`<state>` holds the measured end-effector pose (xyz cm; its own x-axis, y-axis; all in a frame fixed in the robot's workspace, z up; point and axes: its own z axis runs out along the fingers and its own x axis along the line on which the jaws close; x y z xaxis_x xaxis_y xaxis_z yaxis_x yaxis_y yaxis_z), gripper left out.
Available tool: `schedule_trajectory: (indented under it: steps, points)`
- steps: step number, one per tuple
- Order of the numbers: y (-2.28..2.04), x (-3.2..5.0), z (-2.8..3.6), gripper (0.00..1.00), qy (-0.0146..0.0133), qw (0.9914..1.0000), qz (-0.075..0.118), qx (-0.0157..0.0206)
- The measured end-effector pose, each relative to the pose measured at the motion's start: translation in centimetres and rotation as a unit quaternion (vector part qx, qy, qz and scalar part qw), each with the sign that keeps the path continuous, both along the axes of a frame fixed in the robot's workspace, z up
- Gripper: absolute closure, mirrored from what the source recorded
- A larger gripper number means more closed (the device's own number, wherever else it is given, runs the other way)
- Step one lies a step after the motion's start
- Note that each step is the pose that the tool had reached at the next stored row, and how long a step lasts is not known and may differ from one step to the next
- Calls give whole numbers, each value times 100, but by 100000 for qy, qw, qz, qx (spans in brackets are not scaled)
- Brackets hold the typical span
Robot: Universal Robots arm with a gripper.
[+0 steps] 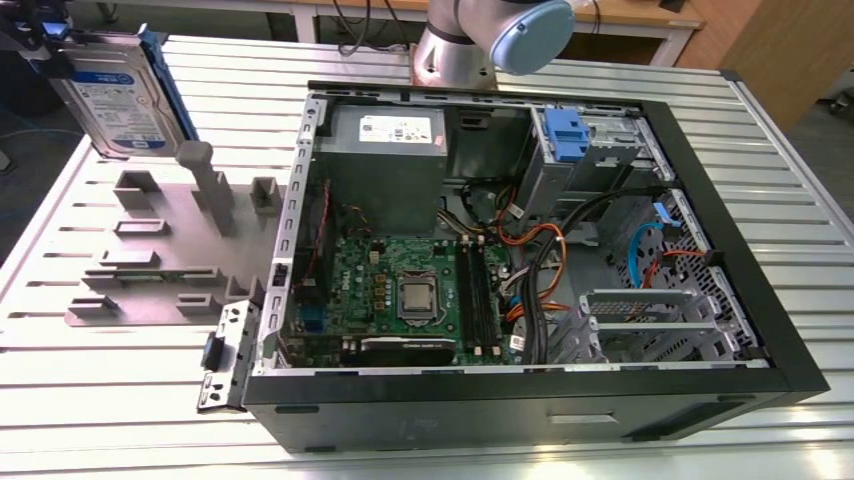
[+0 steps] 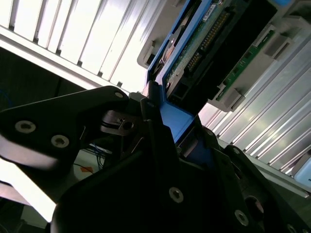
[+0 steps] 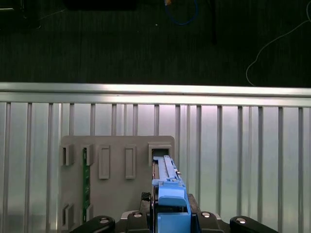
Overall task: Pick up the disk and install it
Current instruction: 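Pick up the disk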
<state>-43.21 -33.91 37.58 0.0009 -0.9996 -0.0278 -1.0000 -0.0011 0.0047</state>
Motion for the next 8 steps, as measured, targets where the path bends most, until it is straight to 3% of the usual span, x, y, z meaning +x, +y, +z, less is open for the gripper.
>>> schedule_trajectory:
  steps: [8]
  points:
    - [0,0,28,64,1,100000,0,0]
